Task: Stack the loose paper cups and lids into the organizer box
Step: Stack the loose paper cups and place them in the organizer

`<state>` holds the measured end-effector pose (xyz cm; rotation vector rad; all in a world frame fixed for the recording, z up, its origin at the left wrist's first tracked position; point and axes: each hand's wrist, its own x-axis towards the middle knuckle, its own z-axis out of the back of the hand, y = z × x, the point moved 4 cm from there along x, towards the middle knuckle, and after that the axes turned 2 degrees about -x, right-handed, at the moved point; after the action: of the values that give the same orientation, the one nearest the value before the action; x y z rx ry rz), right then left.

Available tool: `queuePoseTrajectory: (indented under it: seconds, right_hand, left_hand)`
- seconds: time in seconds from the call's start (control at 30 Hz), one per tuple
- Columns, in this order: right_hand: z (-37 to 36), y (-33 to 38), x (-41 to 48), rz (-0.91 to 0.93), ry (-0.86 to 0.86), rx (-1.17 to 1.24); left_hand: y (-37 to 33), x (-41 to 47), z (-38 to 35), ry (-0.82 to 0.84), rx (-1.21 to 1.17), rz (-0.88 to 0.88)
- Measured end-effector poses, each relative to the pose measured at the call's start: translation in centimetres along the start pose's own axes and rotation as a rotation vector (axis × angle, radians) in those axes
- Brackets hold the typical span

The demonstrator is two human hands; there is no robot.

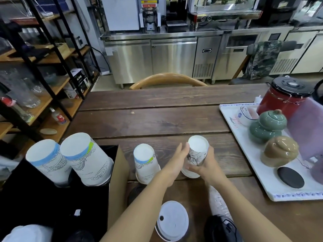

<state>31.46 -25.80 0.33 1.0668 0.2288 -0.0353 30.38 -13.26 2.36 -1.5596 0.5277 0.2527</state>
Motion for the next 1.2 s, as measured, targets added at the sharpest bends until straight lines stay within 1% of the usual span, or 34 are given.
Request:
queuePoseTrajectory:
  seconds: [0.07, 0.17, 0.23, 0.3, 0.37, 0.43, 0.47, 0.5, 0.53, 0.57, 0.63, 0.7, 0.73, 0.8, 0.87, 0.93, 1.03, 1.2]
  right_hand:
    - [0.0, -0.2, -0.1, -0.006, -0.028, -0.015]
    - [0.2, 0.1, -0.6, -0.004, -0.087, -0.102]
    - [0.6, 0.9, -0.9, 0.044, -0.147, -0.137]
    - [0.9, 2.0, -1.0, 0.087, -0.183, -0.157]
    - [1.2, 3.0, -0.8, 0.093, -0.207, -0.157]
    - [1.5, 4.0, -0.9, 0.104, -0.221, -0.128]
    - [1.7, 4.5, -1.0, 0.119, -0.223, -0.103]
    - [1.9, 5.1, -1.1, 0.140, -0.220, -0.073]
    - [1.9, 5.9, -1.4, 0.164, -0.211, -0.041]
    - [1.8, 6.7, -1.6, 0.183, -0.198, -0.007]
    - [1.7, 8.0, -1.7, 0.214, -0.166, 0.059]
    - [1.1, 9.4, -1.8, 0.263, -0.122, 0.098]
    - [0.7, 10.0, -1.8, 0.285, -0.096, 0.111]
    - [-0.2, 11.1, -1.7, 0.317, -0.045, 0.119]
    - [-1.2, 11.9, -1.5, 0.336, 0.000, 0.094]
    - [-2.1, 12.4, -1.4, 0.338, 0.056, 0.065]
    - [-3.2, 12.6, -1.1, 0.332, 0.132, -0.008]
    - [-4.2, 11.4, -0.5, 0.297, 0.185, -0.156]
  left_hand:
    - [0.2, -0.5, 0.1, -0.009, 0.003, -0.035]
    - [0.1, -1.7, 0.4, -0.050, -0.031, -0.066]
    - [-0.6, -2.8, 0.4, -0.084, -0.029, -0.131]
    - [-1.6, -3.9, 0.8, -0.149, -0.010, -0.232]
    - [-2.7, -5.4, 1.9, -0.328, 0.084, -0.411]
    - [-3.4, -7.2, 4.0, -0.627, 0.154, -0.598]
    - [-3.5, -8.1, 5.2, -0.785, 0.135, -0.649]
    - [-3.3, -8.8, 6.6, -0.911, 0.079, -0.661]
    - [-2.9, -9.3, 7.9, -0.987, 0.012, -0.618]
    - [-2.5, -9.5, 9.0, -1.011, -0.071, -0.537]
    - [-1.6, -8.8, 10.2, -0.937, -0.168, -0.357]
    - [-0.6, -8.2, 10.7, -0.871, -0.158, -0.235]
    - [-0.1, -7.8, 10.7, -0.823, -0.225, -0.183]
    - [1.0, -7.0, 10.3, -0.669, -0.407, -0.116]
    - [1.4, -6.6, 10.0, -0.549, -0.471, -0.100]
    - [1.6, -6.6, 9.9, -0.477, -0.555, -0.083]
    - [1.9, -6.5, 9.7, -0.430, -0.618, -0.058]
    - [2.1, -5.9, 9.3, -0.380, -0.603, -0.046]
